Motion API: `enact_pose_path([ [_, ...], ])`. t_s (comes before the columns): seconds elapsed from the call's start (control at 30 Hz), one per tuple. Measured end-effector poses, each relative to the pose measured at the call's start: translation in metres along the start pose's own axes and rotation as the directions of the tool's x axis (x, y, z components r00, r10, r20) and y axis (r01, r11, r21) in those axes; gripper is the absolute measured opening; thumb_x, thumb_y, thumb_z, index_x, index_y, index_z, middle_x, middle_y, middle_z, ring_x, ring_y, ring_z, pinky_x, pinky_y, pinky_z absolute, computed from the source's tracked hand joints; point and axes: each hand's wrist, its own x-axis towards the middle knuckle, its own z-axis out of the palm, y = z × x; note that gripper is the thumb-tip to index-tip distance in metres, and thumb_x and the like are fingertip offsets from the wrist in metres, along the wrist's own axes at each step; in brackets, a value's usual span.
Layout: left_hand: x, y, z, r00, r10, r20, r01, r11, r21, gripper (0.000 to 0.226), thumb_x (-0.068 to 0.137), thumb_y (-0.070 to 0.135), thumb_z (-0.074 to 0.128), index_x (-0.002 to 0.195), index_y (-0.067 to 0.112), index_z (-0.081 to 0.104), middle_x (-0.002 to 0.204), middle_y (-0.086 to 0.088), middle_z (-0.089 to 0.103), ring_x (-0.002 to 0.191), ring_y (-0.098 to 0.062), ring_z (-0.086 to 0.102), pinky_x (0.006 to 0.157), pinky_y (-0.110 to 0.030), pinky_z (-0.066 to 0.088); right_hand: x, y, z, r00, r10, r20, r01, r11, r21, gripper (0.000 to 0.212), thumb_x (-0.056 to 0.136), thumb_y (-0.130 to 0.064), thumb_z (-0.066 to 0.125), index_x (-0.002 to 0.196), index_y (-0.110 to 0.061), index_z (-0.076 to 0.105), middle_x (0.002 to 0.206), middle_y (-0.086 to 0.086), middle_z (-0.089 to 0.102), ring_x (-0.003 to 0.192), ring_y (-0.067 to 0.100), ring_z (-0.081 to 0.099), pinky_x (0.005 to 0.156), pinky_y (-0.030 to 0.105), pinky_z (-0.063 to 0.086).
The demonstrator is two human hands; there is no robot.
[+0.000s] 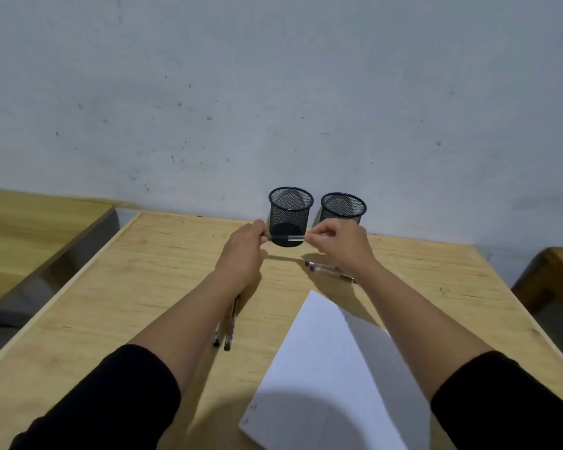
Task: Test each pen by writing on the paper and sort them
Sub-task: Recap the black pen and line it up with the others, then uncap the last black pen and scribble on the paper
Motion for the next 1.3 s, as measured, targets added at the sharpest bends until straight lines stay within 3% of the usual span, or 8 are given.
enact_pose_path([
  [0.17,-0.027,0.025,-0.013,0.996,-0.026,-0.081,0.006,0.971,-0.238,0.016,0.09,0.002,0.047,0.093,0.006,0.063,0.08,-0.002,0.061,0.069,-0.014,0.055,0.058,-0.004,0.036,-0.043,-0.008,-0.024,0.979,0.198,0.038,-0.187,0.819,0.543,0.009,0.077,-0.02,0.074,0.072,-0.015,0.067,0.072,0.001,0.07,0.056,0.011,0.06,0.065,0.024,0.05],
  [0.27,-0.05,0.042,-0.013,0.996,-0.058,-0.065,0.031,0.937,-0.349,0.014,0.09,0.01,0.052,0.089,0.015,0.065,0.081,-0.002,0.066,0.071,-0.012,0.06,0.065,-0.008,0.039,-0.066,-0.008,-0.016,0.973,0.218,0.074,-0.212,0.718,0.663,0.008,0.083,-0.017,0.068,0.076,-0.014,0.065,0.069,0.002,0.066,0.051,0.006,0.056,0.06,0.018,0.05],
  [0.4,-0.076,0.061,-0.015,0.999,-0.024,-0.024,0.014,0.926,-0.377,0.006,0.086,0.014,0.06,0.087,0.016,0.065,0.072,0.011,0.06,0.064,0.005,0.051,0.058,0.0,0.035,-0.092,-0.008,-0.005,0.98,0.171,0.099,-0.192,0.701,0.687,0.011,0.087,-0.017,0.063,0.076,-0.014,0.065,0.065,0.001,0.064,0.048,0.003,0.051,0.059,0.018,0.046],
  [0.53,-0.083,0.057,-0.025,0.999,-0.009,0.053,0.027,0.933,-0.36,0.011,0.084,0.014,0.062,0.08,0.023,0.065,0.07,0.01,0.062,0.063,-0.002,0.052,0.058,-0.007,0.036,-0.106,-0.008,-0.004,0.995,0.098,0.034,-0.094,0.725,0.682,0.017,0.089,-0.013,0.061,0.072,-0.013,0.06,0.061,0.002,0.058,0.048,0.005,0.049,0.057,0.018,0.043],
  [0.7,-0.081,0.008,-0.066,0.96,-0.265,-0.087,0.237,0.94,-0.245,0.009,0.086,0.014,0.061,0.089,0.015,0.069,0.088,-0.001,0.068,0.081,-0.012,0.056,0.079,-0.017,0.04,-0.111,0.016,-0.046,0.978,0.19,-0.088,-0.054,0.638,0.768,0.018,0.089,-0.008,0.06,0.071,-0.011,0.057,0.054,0.0,0.055,0.046,0.007,0.046,0.05,0.015,0.042],
  [0.97,-0.098,0.02,-0.015,0.972,-0.087,0.217,0.091,0.996,-0.009,0.005,0.084,0.014,0.062,0.085,0.016,0.066,0.083,0.0,0.067,0.082,-0.017,0.059,0.069,-0.025,0.046,-0.125,0.024,-0.021,0.981,0.19,0.046,-0.166,0.684,0.711,0.014,0.09,-0.015,0.06,0.079,-0.01,0.067,0.069,0.008,0.065,0.057,0.014,0.054,0.057,0.023,0.044],
  [1.1,-0.104,0.016,-0.002,0.966,-0.12,0.231,0.097,0.989,0.108,0.01,0.087,0.02,0.06,0.092,0.017,0.068,0.092,-0.004,0.07,0.086,-0.02,0.06,0.08,-0.038,0.053,-0.133,0.029,-0.016,0.97,0.228,0.083,-0.224,0.711,0.666,0.015,0.089,-0.017,0.06,0.082,-0.008,0.07,0.071,0.006,0.069,0.057,0.011,0.058,0.056,0.021,0.045],
  [1.3,-0.106,0.014,-0.006,0.967,-0.113,0.231,0.097,0.992,0.079,0.021,0.086,0.02,0.061,0.106,0.015,0.067,0.107,-0.005,0.07,0.102,-0.019,0.062,0.089,-0.03,0.048,-0.14,0.028,-0.01,0.969,0.22,0.112,-0.242,0.764,0.597,0.005,0.083,-0.008,0.066,0.08,-0.01,0.069,0.066,0.005,0.061,0.058,0.014,0.049,0.057,0.022,0.04],
])
